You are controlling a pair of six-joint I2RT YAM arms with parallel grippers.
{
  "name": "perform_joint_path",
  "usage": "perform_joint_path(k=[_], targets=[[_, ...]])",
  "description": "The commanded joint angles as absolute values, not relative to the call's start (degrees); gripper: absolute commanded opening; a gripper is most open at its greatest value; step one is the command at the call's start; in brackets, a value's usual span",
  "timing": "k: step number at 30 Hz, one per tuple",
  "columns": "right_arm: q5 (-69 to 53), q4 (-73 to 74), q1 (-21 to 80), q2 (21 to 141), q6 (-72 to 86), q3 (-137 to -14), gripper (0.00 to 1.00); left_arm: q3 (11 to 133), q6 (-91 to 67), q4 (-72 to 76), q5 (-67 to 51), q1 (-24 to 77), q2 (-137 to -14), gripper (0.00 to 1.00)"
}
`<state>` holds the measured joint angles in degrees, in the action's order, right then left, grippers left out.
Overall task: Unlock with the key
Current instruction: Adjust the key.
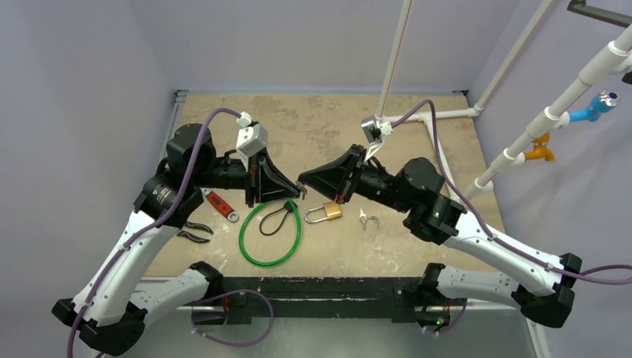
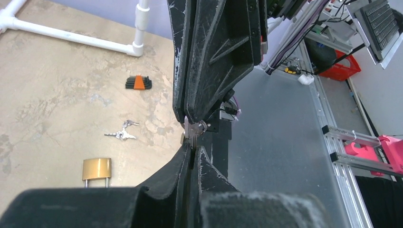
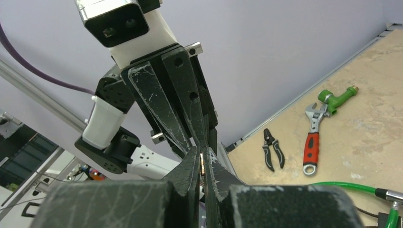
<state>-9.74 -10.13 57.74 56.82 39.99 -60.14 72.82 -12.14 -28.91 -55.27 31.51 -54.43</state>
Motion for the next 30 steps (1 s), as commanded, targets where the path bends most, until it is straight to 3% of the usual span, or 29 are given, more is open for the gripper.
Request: perform_joint_path(k=[1, 5, 12, 24, 30], targets=[[-9.45, -6.75, 57.55, 57.3, 38.57, -63.32, 0.02, 75.92, -7.36, -32.03, -56.45, 30.98, -54.48, 0.0], [-9.61, -3.62, 57.57, 57.43, 37.09, -64.7, 0.06, 77.53, -4.11, -35.31, -56.75, 31.08, -54.82, 0.0], [-10.8, 5.96, 57.48, 55.91, 30.81, -70.29, 0.23, 84.29, 7.95, -51.17, -55.15, 31.13, -58.73, 0.0], [-13.19, 17.07, 57.48, 64.37, 20.3, -81.96, 0.49, 91.1, 18.04, -64.04, -42.94, 35.48, -61.06, 0.0], [-18.86, 16.42, 57.67, 65.67, 15.41, -78.74, 0.61, 93.19, 20.56, -68.25, -41.45, 36.93, -61.27, 0.0]])
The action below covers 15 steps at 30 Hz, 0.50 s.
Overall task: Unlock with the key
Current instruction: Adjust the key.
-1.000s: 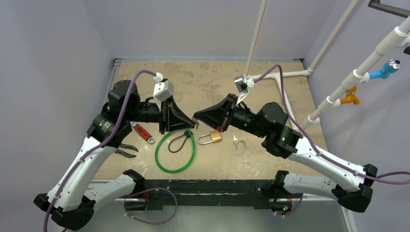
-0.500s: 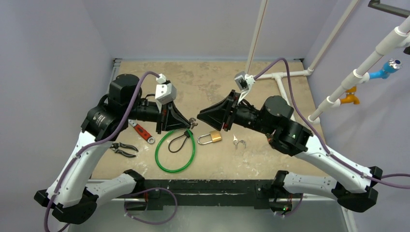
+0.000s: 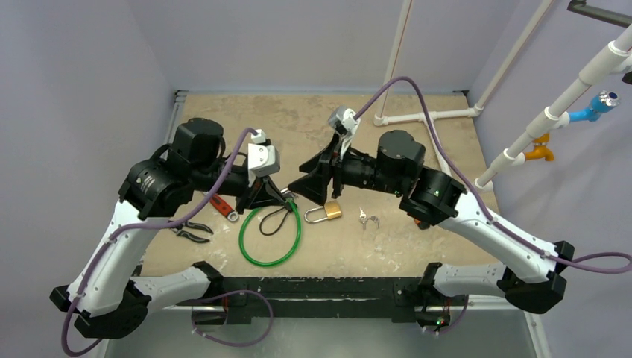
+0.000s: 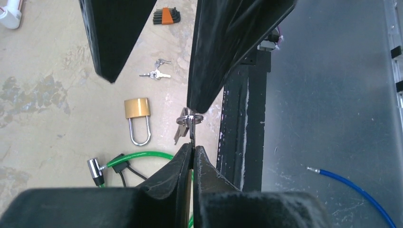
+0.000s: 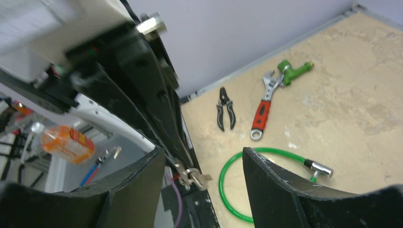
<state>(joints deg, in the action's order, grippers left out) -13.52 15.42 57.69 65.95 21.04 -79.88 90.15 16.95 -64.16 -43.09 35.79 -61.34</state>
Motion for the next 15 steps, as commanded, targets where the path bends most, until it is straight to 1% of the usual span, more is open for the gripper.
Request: perform_joint_path(k=[1, 6, 11, 15], targets=[[-20.06, 17.05, 57.75, 65.84, 14.45, -78.91, 0.61, 93.68, 21.05, -68.73, -41.6, 36.96, -61.43, 0.0], [-19.01, 18.04, 58.59, 65.38, 10.89, -79.47, 0.52, 95.76, 23.93, -71.86, -40.74, 36.91, -62.76, 0.0], [-22.68, 20.62, 59.2, 67.01, 8.87, -82.02, 0.38, 95.65, 25.96, -73.9, -39.49, 37.78, -63.45, 0.0], [-24.39, 22.28, 60.34, 69.14, 7.53, -83.96, 0.32, 96.08, 25.68, -74.04, -38.67, 38.38, -64.34, 0.0]])
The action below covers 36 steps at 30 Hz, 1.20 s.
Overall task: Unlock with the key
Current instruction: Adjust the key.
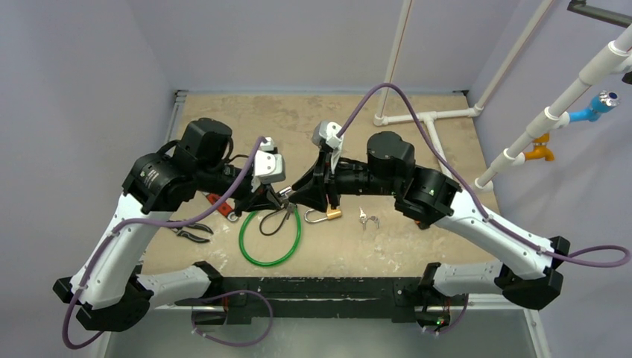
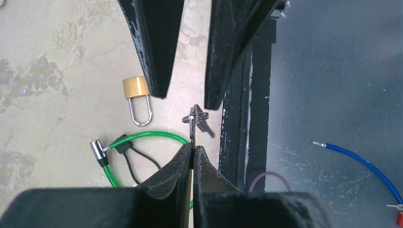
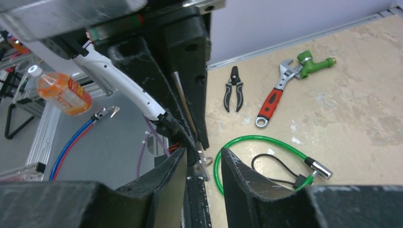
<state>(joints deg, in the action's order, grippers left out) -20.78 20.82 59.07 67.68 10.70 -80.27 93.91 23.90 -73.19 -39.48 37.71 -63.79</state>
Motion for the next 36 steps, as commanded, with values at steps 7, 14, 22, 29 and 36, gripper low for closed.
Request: perform_joint_path(k=[7, 14, 22, 29, 36], targets=[[-24.15, 21.4, 62.97, 69.59, 6.08, -82.49, 0.27, 96.5, 24.17, -73.62, -38.19, 38.45, -64.71, 0.0], [-23.85, 22.42, 64.15, 71.84, 5.6, -83.52, 0.15, 96.5, 24.06, -73.85, -39.06, 38.41, -64.76, 0.0], [-22.73, 21.71, 64.43, 72.69, 5.32, -83.52, 0.31, 96.98, 24.08, -74.19, -39.99, 38.41, -64.77, 0.0], [-21.4, 21.15, 64.45, 71.38, 5.63, -82.71, 0.0, 96.88, 24.49, -74.37, -40.17, 38.43, -64.53, 0.0], [-19.59, 23.47, 64.44, 70.14, 5.37, -82.38, 0.06, 97.25, 25.4, -74.79, -39.37, 38.42, -64.51, 0.0]])
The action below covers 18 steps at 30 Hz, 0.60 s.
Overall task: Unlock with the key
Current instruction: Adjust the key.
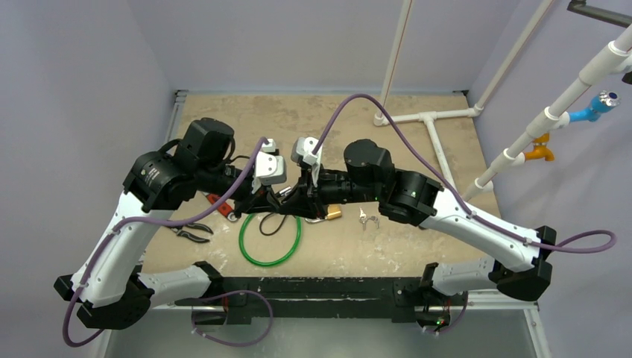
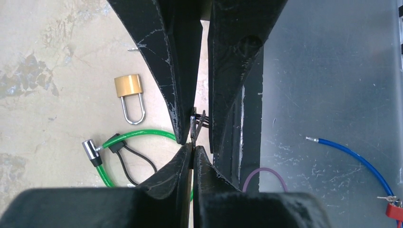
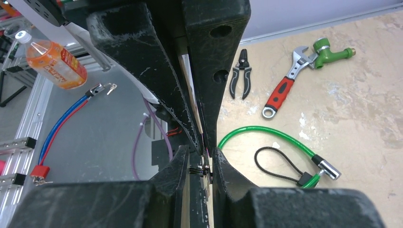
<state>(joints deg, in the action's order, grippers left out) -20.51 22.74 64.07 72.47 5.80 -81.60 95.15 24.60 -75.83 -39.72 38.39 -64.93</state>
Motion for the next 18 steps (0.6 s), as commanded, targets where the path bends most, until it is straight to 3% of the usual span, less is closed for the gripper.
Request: perform_joint_path(k=[1, 4, 8, 11, 13, 18], targets=[[-19.52, 23.89, 64.43, 70.07, 5.36, -82.45, 0.1, 97.29, 25.42, -74.8, -39.44, 38.41, -64.51, 0.0], [-18.85, 24.08, 64.42, 69.85, 5.33, -82.38, 0.11, 97.26, 25.23, -74.82, -39.77, 38.49, -64.56, 0.0], [-17.4, 22.26, 64.43, 68.81, 6.1, -81.41, 0.43, 97.38, 25.24, -74.95, -39.86, 38.71, -64.52, 0.0], [-15.92, 21.77, 64.35, 67.91, 5.97, -82.33, 0.57, 97.39, 25.15, -74.93, -39.73, 38.96, -64.59, 0.0], [-14.88, 21.49, 64.34, 67.13, 5.6, -82.97, 0.57, 97.38, 25.05, -75.01, -39.75, 39.06, -64.55, 0.0], [-14.9, 21.55, 64.34, 67.36, 5.34, -83.72, 0.43, 97.68, 25.57, -75.46, -39.55, 39.89, -64.41, 0.0]])
